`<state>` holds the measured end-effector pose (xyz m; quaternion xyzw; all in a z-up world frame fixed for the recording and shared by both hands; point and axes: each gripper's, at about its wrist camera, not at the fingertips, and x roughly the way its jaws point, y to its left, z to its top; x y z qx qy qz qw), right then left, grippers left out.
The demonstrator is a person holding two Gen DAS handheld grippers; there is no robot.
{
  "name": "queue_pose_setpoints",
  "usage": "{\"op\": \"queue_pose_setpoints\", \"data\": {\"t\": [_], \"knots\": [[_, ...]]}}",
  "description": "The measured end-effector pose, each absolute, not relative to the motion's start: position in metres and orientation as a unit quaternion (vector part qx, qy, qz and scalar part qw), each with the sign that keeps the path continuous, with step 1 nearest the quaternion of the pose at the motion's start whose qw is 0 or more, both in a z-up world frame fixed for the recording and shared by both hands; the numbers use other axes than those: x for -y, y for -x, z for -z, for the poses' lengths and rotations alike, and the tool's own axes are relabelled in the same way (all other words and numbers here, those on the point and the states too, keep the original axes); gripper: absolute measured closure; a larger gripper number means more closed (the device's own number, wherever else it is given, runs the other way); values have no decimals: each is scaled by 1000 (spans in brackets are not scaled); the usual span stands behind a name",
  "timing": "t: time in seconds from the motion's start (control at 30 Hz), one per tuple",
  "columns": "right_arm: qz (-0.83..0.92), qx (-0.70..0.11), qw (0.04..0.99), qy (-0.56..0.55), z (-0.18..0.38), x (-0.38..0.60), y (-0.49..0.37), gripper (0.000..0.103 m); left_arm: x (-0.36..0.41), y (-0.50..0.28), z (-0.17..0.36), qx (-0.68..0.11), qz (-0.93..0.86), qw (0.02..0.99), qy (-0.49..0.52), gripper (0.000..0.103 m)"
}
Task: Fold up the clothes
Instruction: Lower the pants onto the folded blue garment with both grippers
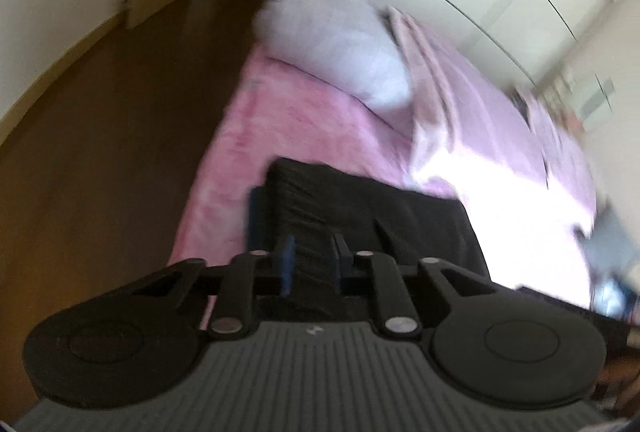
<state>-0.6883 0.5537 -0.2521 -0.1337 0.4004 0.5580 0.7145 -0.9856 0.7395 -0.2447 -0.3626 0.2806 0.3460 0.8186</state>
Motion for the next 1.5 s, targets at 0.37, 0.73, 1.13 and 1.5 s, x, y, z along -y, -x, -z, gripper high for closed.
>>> {"op": "queue_pose_setpoints", "data": {"t": [0.37,0.73,1.13,1.5], "knots": [[-559,-366,694,269,310,-563,761,53,-730,962,311,-357,-368,798,316,87],[-547,-385,710,222,268,-560,739,53,-711,977,270,-342,-370,808,307,89],[-554,-385,671,308,302,-568,779,53,-699,963,303,-392,-354,804,274,86],[-518,-424,703,241,248,-599,744,53,-754,956,248,-348,-369,815,280,90]]}}
